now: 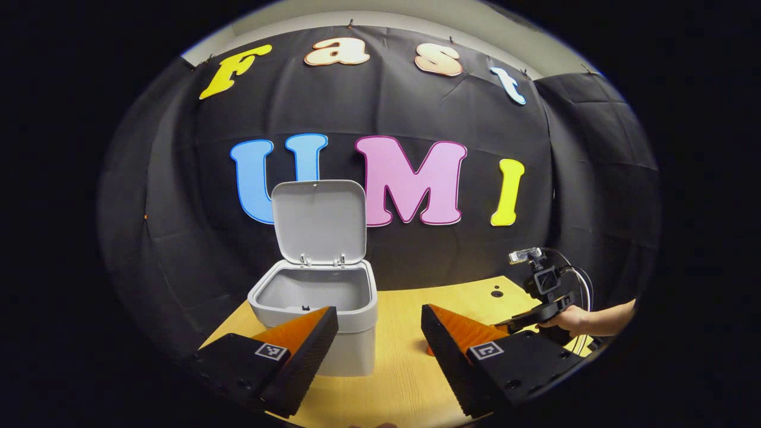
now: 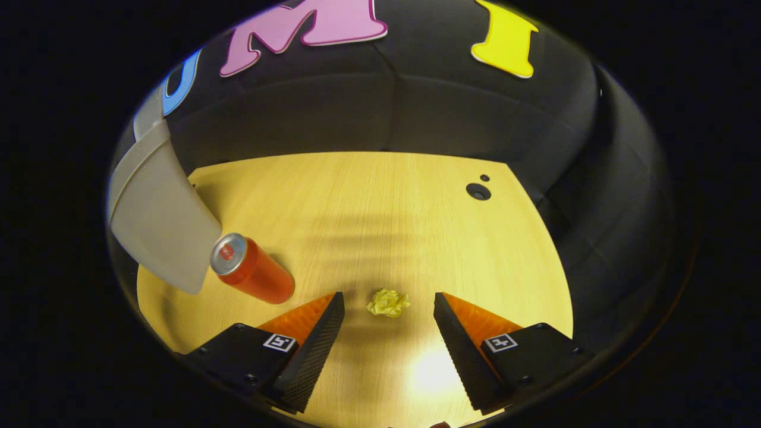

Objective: Press the lid of the desktop garbage bin to open it, pick up the crumpled paper on the desktop and throw it into the bin, then pick up the pop can on the desktop and drop it into the bin, and finally close the garbage bin lid.

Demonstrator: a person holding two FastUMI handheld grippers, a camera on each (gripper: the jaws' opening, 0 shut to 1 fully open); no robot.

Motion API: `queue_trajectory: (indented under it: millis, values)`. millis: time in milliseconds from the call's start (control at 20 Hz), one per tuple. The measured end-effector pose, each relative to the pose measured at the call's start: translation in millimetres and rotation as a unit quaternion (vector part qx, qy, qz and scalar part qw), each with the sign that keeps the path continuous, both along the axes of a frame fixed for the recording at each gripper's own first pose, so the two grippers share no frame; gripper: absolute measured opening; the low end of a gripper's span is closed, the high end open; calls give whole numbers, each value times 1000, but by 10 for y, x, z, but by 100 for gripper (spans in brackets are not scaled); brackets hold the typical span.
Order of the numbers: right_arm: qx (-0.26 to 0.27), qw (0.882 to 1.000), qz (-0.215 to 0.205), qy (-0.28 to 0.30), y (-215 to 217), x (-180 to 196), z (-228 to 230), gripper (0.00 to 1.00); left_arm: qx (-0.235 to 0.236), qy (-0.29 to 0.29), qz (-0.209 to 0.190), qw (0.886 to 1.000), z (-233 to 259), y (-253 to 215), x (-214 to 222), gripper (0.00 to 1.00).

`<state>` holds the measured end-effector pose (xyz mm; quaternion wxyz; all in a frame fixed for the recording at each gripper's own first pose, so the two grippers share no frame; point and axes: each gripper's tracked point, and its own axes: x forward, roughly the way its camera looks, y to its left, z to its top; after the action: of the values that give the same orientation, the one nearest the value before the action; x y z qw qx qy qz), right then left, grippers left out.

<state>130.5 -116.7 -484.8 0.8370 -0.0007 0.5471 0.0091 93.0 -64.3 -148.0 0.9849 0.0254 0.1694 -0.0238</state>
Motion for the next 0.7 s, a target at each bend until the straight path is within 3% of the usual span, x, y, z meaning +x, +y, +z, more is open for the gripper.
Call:
queue_trajectory:
  millis: [250,400,550,650,700]
  values:
    - [4,999,-10,40,-47,13,-407,97,9,26,9,1000,-214,-73,82,95]
    - [7,998,-6,58,-27,-35,-542,90,10,29,14,999,-235,-103,132,95]
    - [11,997,5,74,8,-98,-657,67,7,29,16,999,-234,-135,183,95]
    - [7,998,11,66,7,-69,-654,69,8,32,19,999,-240,-127,192,95]
    - [8,997,13,70,19,-100,-651,57,8,30,20,999,-226,-132,194,95]
